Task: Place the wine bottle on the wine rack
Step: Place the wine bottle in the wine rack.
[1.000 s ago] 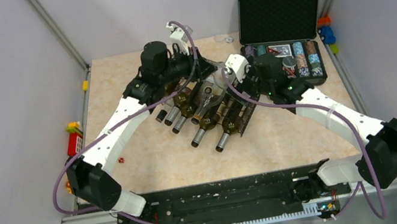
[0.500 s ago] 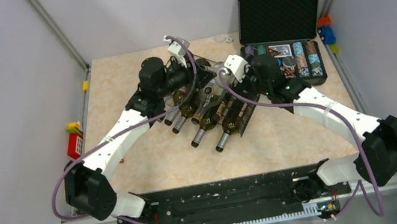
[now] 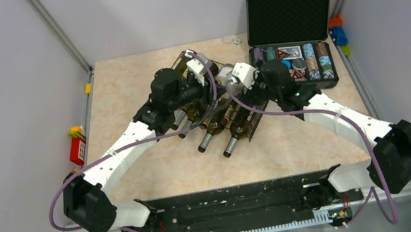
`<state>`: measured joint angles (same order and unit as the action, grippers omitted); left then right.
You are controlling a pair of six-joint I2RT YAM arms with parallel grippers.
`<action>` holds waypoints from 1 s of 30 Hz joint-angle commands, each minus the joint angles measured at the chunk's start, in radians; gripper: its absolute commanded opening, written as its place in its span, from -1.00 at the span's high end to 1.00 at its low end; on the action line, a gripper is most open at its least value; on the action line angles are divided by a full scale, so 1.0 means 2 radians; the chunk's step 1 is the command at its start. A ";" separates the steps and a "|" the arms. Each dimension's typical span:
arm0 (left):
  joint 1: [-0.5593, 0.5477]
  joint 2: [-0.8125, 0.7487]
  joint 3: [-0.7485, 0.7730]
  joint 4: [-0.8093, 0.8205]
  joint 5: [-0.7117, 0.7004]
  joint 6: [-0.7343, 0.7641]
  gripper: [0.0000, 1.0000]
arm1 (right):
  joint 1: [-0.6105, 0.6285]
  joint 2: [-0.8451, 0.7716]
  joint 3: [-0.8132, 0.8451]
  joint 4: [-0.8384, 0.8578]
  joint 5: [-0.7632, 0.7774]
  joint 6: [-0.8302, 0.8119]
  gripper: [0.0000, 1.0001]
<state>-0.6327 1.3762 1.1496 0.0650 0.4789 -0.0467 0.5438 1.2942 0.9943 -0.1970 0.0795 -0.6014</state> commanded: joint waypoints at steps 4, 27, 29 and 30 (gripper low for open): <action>-0.069 -0.028 -0.011 -0.143 0.092 0.074 1.00 | -0.012 -0.013 0.005 0.128 0.052 -0.012 -0.81; -0.151 -0.031 -0.065 -0.177 0.016 0.188 1.00 | -0.017 -0.026 -0.010 0.144 0.062 -0.018 -0.81; -0.153 -0.028 -0.068 -0.175 0.013 0.185 1.00 | -0.017 -0.028 -0.012 0.139 0.057 -0.023 -0.81; -0.155 -0.027 -0.069 -0.175 0.011 0.184 1.00 | -0.017 -0.029 -0.013 0.137 0.055 -0.025 -0.81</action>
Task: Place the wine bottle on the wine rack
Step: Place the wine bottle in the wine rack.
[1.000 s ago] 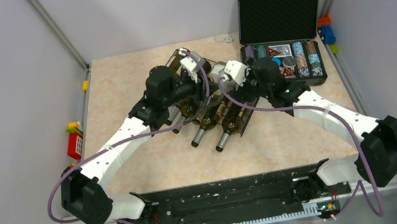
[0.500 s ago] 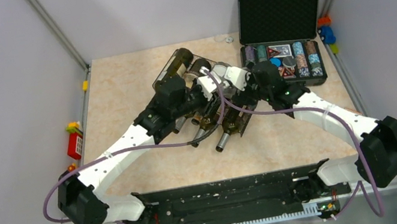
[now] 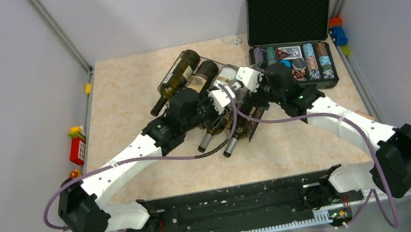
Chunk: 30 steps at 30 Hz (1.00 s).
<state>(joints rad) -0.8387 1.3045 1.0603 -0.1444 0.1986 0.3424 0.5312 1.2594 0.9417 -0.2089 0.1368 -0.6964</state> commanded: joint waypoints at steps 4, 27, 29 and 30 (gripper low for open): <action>-0.055 0.015 -0.031 -0.065 0.142 -0.012 1.00 | -0.012 -0.015 0.007 0.132 0.017 0.013 -0.84; -0.061 0.056 -0.015 -0.054 0.076 -0.067 1.00 | -0.012 0.003 0.061 -0.062 -0.060 -0.050 -0.89; -0.062 0.058 -0.017 -0.054 0.075 -0.069 1.00 | -0.012 0.003 0.063 -0.067 -0.061 -0.049 -0.89; -0.062 0.059 -0.019 -0.054 0.075 -0.070 1.00 | -0.012 0.003 0.064 -0.070 -0.062 -0.047 -0.89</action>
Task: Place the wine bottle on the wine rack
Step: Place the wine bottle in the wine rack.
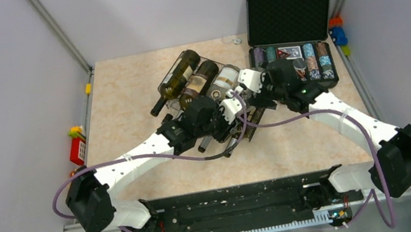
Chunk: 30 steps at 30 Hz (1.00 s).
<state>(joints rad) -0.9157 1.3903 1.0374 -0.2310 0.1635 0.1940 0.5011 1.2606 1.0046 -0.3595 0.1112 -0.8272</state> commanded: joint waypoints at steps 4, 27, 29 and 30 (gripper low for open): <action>-0.026 0.018 -0.019 -0.003 0.092 0.004 1.00 | 0.003 -0.001 0.037 -0.005 -0.053 0.028 -0.90; -0.030 0.010 -0.063 0.045 0.077 0.001 0.71 | -0.067 -0.010 0.048 -0.052 -0.062 0.028 -0.93; -0.030 0.010 -0.062 0.046 0.075 0.002 0.62 | -0.078 -0.004 0.054 -0.054 -0.067 0.030 -0.93; -0.030 0.010 -0.062 0.046 0.075 0.003 0.58 | -0.084 -0.001 0.058 -0.056 -0.071 0.032 -0.93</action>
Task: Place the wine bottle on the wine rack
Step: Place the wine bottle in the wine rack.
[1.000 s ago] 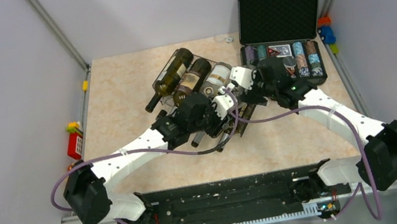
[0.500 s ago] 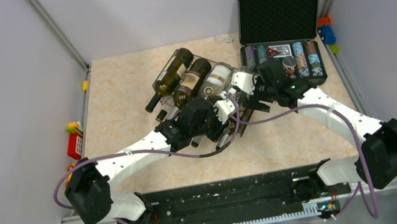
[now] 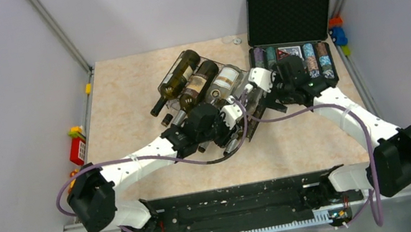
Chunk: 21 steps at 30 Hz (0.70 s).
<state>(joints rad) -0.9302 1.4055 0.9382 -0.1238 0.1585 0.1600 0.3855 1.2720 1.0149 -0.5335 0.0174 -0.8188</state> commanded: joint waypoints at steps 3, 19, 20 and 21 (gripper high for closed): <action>-0.022 0.003 -0.013 -0.008 0.080 0.022 0.45 | -0.041 -0.003 0.065 0.023 -0.039 0.036 -0.93; -0.023 -0.022 0.010 -0.047 0.061 0.051 -0.43 | -0.065 0.010 0.094 0.002 -0.069 0.096 -0.93; -0.023 -0.023 0.013 -0.051 0.060 0.052 -0.48 | -0.064 0.010 0.095 0.002 -0.071 0.102 -0.93; -0.022 -0.024 0.018 -0.059 0.060 0.054 -0.51 | -0.064 0.010 0.097 0.001 -0.073 0.107 -0.93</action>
<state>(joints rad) -0.9550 1.4029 0.9203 -0.2150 0.2119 0.2352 0.2703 1.2976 1.1481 -0.5400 -0.0872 -0.6685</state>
